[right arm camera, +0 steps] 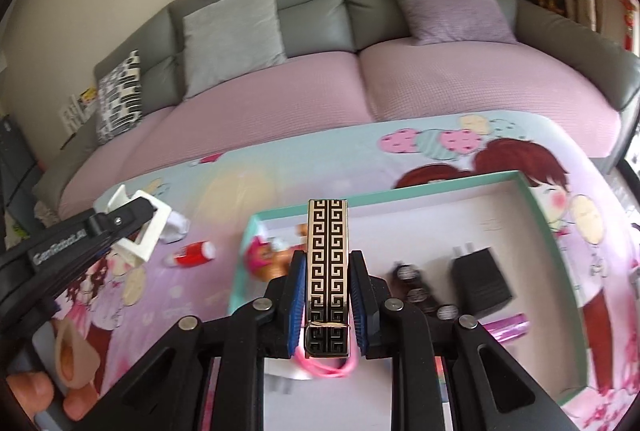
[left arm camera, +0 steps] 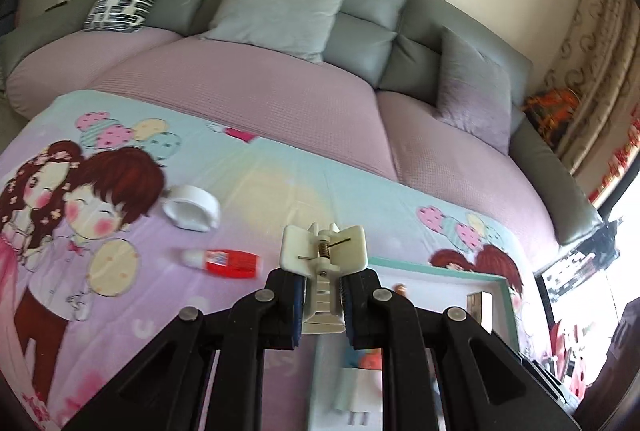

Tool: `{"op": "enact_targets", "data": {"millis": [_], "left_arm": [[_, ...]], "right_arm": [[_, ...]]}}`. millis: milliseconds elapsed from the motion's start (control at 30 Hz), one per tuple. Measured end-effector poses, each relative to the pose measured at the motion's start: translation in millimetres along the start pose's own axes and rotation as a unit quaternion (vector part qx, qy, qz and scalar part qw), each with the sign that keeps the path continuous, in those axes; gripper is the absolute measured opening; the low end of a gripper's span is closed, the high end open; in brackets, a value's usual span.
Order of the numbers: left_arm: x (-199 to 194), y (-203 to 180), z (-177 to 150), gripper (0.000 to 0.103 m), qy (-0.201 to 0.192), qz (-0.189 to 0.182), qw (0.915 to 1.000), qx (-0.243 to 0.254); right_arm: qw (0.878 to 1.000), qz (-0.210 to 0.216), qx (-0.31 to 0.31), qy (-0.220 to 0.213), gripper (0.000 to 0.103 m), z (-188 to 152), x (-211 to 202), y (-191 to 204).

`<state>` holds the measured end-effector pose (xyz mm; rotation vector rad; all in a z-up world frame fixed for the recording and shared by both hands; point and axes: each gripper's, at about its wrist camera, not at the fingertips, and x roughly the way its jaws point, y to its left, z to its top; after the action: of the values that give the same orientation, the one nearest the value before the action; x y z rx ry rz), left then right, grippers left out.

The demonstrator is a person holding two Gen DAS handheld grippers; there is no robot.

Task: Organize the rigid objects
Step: 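Carry white hair clip in left tool while right tool carries gold case over box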

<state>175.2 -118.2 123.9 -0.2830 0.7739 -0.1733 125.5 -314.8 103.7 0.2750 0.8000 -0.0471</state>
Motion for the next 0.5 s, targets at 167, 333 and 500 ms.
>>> {"op": "enact_targets", "data": {"millis": [167,333,500], "left_arm": [[5.4,-27.9,-10.5,0.016,0.012,-0.014,0.9995,0.027],[7.9,-48.2,-18.9,0.016,0.019,-0.023,0.9981,0.053],[10.1,-62.4,-26.2,0.016,0.028,-0.031,0.9966,0.071]], "right_arm": [[1.0,-0.009,0.018,0.0,0.022,1.3,-3.8,-23.6],[0.999,-0.024,0.024,0.002,0.022,2.6,-3.4,-39.3],[0.997,-0.066,0.043,0.0,0.022,3.3,-7.4,-68.6]]}}
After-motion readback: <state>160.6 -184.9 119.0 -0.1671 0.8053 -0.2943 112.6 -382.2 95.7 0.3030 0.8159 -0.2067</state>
